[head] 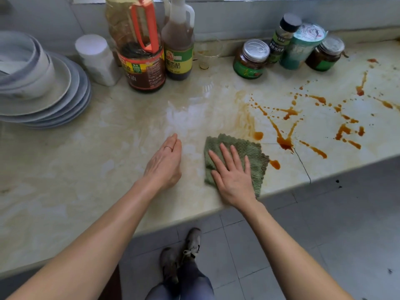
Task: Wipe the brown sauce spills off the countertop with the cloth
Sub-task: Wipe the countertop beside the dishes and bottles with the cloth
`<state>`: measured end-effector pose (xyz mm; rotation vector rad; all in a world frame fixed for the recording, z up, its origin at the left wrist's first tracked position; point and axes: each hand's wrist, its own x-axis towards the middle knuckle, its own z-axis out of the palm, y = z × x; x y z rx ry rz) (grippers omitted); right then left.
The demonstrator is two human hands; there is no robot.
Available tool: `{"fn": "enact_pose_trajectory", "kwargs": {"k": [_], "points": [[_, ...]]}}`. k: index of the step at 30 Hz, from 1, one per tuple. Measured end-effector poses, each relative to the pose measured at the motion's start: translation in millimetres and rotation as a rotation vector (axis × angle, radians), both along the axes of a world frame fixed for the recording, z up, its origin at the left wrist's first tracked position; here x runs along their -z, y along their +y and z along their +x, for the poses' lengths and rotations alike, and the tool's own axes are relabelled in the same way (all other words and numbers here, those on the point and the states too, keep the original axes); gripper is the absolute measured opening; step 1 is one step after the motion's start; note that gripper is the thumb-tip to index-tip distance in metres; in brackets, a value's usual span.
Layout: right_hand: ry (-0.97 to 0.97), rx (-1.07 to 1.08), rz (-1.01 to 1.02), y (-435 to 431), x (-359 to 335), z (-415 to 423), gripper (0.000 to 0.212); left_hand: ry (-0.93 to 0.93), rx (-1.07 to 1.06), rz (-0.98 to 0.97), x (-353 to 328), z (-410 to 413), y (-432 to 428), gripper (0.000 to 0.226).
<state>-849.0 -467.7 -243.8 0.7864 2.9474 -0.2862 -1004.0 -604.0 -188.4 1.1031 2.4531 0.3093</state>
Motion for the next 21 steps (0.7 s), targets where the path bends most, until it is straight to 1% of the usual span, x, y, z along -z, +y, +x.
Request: {"fn": "enact_pose_trajectory", "kwargs": {"k": [2,5,7,8,10,12,14,15,16,18,20,21], "points": [[-0.012,0.006,-0.003,-23,0,-14,0.062,0.001,0.029,0.011,1,6,1,0.069],[0.054,-0.182,0.020,-59,4,2,0.055,-0.010,0.059,0.015,2,16,7,0.071],[0.072,-0.268,0.005,-50,6,23,0.052,-0.006,0.069,0.022,4,21,7,0.072],[0.084,-0.264,0.005,-38,7,32,0.052,-0.009,0.076,0.021,4,22,6,0.072],[0.092,-0.164,0.030,-9,8,45,0.053,-0.016,0.077,0.013,5,24,3,0.073],[0.070,-0.006,0.000,13,6,48,0.055,-0.013,0.070,0.004,4,27,1,0.073],[0.064,0.090,-0.004,8,5,40,0.058,0.007,0.058,-0.005,5,32,3,0.072],[0.064,0.098,-0.001,-1,4,35,0.058,0.023,0.042,-0.005,6,34,7,0.072],[0.071,0.068,0.000,-11,4,33,0.057,0.036,0.016,-0.004,7,37,11,0.070],[0.091,-0.076,0.019,-15,6,40,0.053,0.061,-0.038,-0.005,8,43,23,0.067],[0.102,-0.206,0.017,8,6,55,0.050,0.066,-0.076,-0.012,7,48,34,0.065],[0.112,-0.211,0.022,24,8,61,0.049,0.062,-0.092,-0.018,7,49,38,0.063]]}}
